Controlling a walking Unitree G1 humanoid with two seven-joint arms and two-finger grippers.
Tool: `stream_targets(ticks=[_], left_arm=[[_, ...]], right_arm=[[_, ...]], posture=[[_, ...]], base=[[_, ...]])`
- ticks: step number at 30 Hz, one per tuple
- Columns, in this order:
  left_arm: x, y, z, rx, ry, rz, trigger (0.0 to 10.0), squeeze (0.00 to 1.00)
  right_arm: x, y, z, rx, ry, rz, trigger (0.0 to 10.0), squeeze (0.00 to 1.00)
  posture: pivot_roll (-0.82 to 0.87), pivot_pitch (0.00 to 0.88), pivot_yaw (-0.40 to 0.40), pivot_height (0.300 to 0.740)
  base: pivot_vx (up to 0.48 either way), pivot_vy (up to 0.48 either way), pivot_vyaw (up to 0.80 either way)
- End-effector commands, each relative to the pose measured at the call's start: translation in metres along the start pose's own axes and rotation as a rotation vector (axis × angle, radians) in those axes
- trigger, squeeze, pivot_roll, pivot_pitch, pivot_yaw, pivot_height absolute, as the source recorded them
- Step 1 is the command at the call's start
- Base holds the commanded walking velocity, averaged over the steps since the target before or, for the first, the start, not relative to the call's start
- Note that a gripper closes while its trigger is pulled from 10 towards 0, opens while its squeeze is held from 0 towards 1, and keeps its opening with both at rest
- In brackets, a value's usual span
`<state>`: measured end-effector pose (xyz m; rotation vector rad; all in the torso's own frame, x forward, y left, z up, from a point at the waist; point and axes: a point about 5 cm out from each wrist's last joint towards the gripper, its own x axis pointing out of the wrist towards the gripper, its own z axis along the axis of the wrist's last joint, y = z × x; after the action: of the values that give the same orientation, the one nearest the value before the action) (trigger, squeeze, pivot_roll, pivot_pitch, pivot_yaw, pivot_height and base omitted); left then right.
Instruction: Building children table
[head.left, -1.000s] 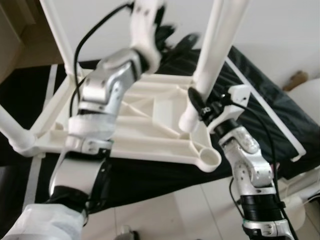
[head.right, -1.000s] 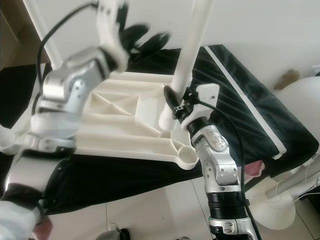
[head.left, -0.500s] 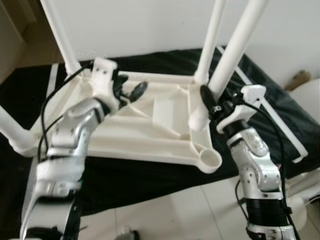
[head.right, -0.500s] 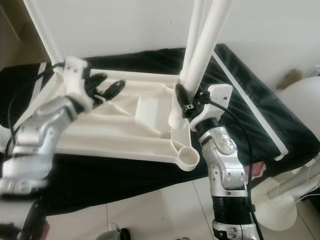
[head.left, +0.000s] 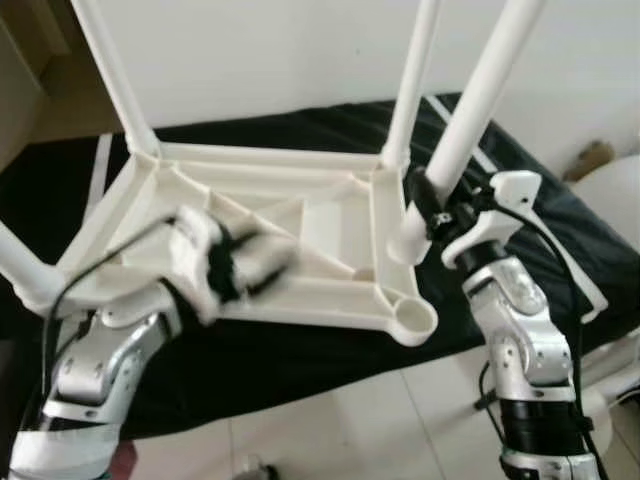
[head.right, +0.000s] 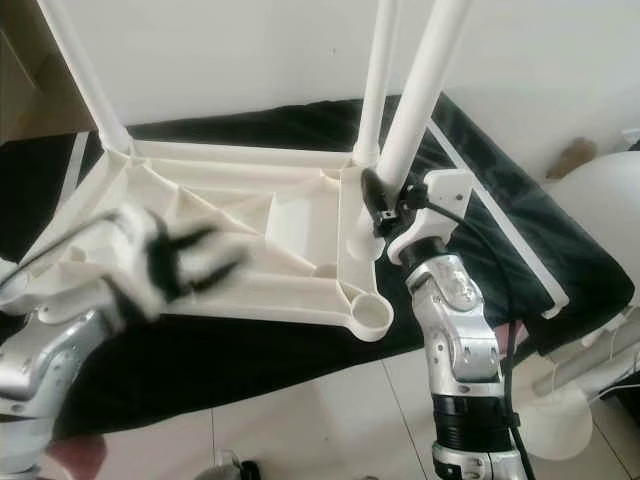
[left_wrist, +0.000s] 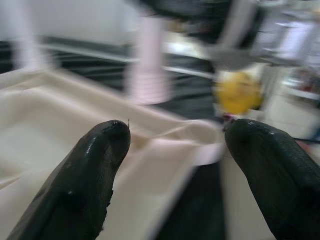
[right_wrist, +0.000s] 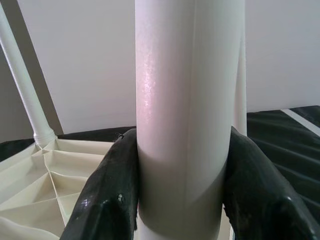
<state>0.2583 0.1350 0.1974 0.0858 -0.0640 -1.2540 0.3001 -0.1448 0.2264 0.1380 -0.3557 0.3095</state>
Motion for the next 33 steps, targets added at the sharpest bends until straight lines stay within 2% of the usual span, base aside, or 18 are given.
stream_targets(ticks=[1, 4, 6, 10, 14, 15, 16, 20, 22, 23, 29, 33], left_arm=[[-0.004, -0.007, -0.006, -0.013, 0.045, -0.045, 10.0, 0.0], [0.002, -0.015, -0.016, -0.019, 0.1, -0.057, 10.0, 0.0], [0.012, -0.021, -0.022, 0.013, 0.132, -0.052, 10.0, 0.0], [0.026, -0.023, -0.027, 0.017, 0.152, -0.018, 10.0, 0.0], [0.039, -0.021, -0.035, 0.032, 0.189, 0.008, 10.0, 0.0], [0.043, -0.019, -0.038, 0.068, 0.205, 0.032, 10.0, 0.0], [0.043, -0.019, -0.038, 0.068, 0.205, 0.032, 10.0, 0.0], [0.065, -0.012, -0.041, 0.11, 0.196, 0.132, 10.0, 0.0], [0.068, -0.011, -0.042, 0.113, 0.201, 0.148, 10.0, 0.0], [0.075, -0.004, -0.048, 0.129, 0.239, 0.213, 10.0, 0.0], [0.081, 0.001, -0.056, 0.175, 0.297, 0.235, 10.0, 0.0], [0.088, -0.004, -0.062, 0.223, 0.337, 0.186, 10.0, 0.0]], right_arm=[[-0.001, -0.001, 0.004, -0.003, -0.013, -0.002, 10.0, 0.0], [-0.001, -0.001, 0.004, -0.002, -0.011, 0.001, 10.0, 0.0], [0.0, 0.0, 0.003, -0.002, -0.008, 0.003, 10.0, 0.0], [0.0, 0.0, 0.003, -0.002, -0.008, 0.002, 10.0, 0.0], [0.0, 0.0, 0.003, -0.003, -0.011, -0.001, 10.0, 0.0], [0.0, 0.0, 0.003, -0.003, -0.011, -0.003, 10.0, 0.0], [0.0, 0.0, 0.003, -0.003, -0.011, -0.003, 10.0, 0.0], [0.0, -0.001, 0.003, -0.003, -0.011, -0.009, 10.0, 0.0], [0.0, -0.001, 0.003, -0.002, -0.011, -0.009, 10.0, 0.0], [0.001, 0.0, 0.003, 0.01, -0.013, -0.01, 10.0, 0.0], [0.002, 0.0, 0.004, 0.018, -0.016, -0.01, 10.0, 0.0], [0.001, 0.0, 0.003, 0.02, -0.012, -0.017, 10.0, 0.0]], posture=[[-0.04, 0.031, 0.007, 0.74], [-0.03, 0.029, 0.008, 0.74], [-0.03, 0.027, 0.007, 0.74], [-0.03, 0.024, 0.01, 0.74], [-0.04, 0.021, 0.013, 0.74], [-0.04, 0.023, 0.013, 0.74], [-0.04, 0.023, 0.013, 0.74], [-0.04, 0.026, 0.016, 0.74], [-0.04, 0.026, 0.016, 0.74], [-0.04, 0.028, 0.016, 0.74], [-0.04, 0.034, 0.02, 0.74], [-0.04, 0.04, 0.019, 0.74]], base=[[0.0, 0.0, 0.0], [0.0, 0.0, 0.0], [0.0, 0.0, 0.0], [0.0, 0.0, 0.0], [0.0, 0.0, 0.0], [0.0, 0.0, 0.0], [0.0, 0.0, 0.0], [0.0, 0.0, 0.0], [0.0, 0.0, 0.0], [0.0, 0.0, 0.0], [0.0, 0.0, 0.0], [0.0, 0.0, 0.0]])
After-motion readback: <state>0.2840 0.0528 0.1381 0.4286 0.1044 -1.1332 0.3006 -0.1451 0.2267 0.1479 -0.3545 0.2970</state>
